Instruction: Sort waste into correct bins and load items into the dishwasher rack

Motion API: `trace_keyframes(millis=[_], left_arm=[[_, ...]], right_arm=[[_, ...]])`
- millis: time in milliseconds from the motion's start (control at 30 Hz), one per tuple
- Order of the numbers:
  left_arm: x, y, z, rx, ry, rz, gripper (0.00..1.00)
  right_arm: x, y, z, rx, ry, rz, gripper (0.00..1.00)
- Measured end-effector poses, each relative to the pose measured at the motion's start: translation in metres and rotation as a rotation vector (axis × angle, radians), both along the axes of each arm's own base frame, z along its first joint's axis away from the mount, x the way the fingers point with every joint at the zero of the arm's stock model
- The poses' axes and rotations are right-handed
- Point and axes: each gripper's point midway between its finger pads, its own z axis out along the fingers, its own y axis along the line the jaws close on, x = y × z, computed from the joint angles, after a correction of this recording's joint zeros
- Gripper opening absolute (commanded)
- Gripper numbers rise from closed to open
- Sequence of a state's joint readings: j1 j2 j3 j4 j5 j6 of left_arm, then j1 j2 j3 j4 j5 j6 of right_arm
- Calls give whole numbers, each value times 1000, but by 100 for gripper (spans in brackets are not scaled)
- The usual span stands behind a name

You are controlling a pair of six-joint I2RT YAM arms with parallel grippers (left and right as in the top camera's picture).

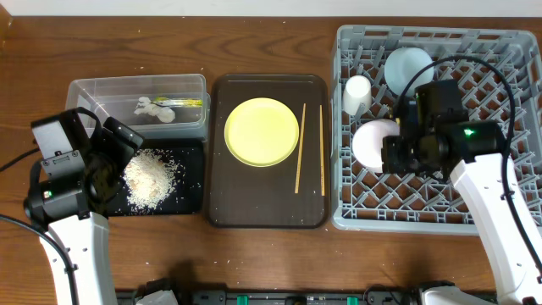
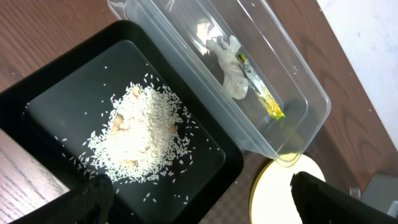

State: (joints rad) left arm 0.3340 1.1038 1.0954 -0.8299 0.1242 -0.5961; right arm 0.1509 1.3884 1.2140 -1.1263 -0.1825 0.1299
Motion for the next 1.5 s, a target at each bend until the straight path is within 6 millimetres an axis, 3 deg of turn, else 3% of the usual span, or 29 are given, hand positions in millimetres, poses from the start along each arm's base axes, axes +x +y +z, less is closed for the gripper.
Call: trace_keyframes(millis=[200,600,833,933,1067,1167,1300,1500], left_arm=[[0,0,0,0,-1,0,94],[0,0,0,0,-1,0,94],[0,0,0,0,0,0,94],[0,0,0,0,0,0,94],[0,0,0,0,-1,0,94],[0,0,0,0,-1,0,94],[0,0,0,0,-1,0,94],[0,0,0,0,-1,0,94]], right_arm=[[-8,-2,-12,-10,39,-1,1],[21,-19,-44,-88,-82,-106,4],[35,-15,-34,-64,-141,-124,16],[44,-6,-12,-8,-201,-106,24],[55,17,33,125,-336,-33,38],[53,28,48,182,-368,1,42],[49,42,42,195,-342,43,42],[46,67,10,154,-254,108,44]])
